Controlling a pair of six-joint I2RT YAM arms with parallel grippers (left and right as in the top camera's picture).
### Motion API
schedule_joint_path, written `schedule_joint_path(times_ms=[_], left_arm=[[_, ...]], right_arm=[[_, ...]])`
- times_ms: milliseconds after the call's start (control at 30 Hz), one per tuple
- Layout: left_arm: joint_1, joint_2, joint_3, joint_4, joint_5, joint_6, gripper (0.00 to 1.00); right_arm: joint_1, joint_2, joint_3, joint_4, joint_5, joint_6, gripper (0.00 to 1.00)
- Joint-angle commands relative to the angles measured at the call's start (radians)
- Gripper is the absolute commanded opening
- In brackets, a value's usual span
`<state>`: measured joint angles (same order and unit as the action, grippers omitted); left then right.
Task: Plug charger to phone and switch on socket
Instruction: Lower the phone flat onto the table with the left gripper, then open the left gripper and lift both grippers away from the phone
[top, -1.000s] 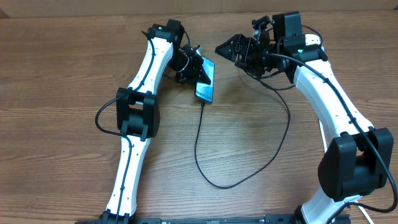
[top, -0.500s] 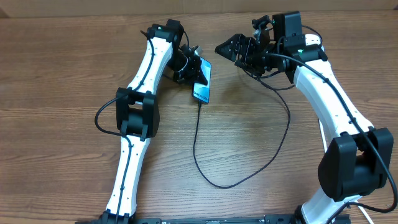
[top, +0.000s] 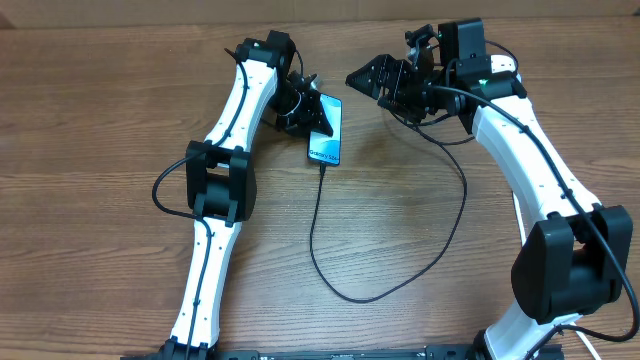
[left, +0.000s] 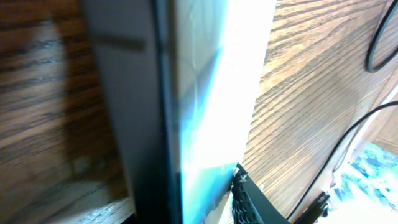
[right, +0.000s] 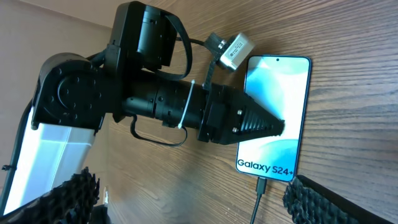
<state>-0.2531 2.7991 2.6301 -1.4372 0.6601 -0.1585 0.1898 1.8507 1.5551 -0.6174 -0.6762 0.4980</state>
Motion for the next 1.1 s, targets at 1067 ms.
schedule_joint_path(times_ms=[1067], left_arm=[[0.085, 0.0, 0.404, -0.17, -0.328, -0.04, 0.58]], right_arm=[[-0.093, -0.008, 0.193, -0.344, 0.366, -0.125, 1.0]])
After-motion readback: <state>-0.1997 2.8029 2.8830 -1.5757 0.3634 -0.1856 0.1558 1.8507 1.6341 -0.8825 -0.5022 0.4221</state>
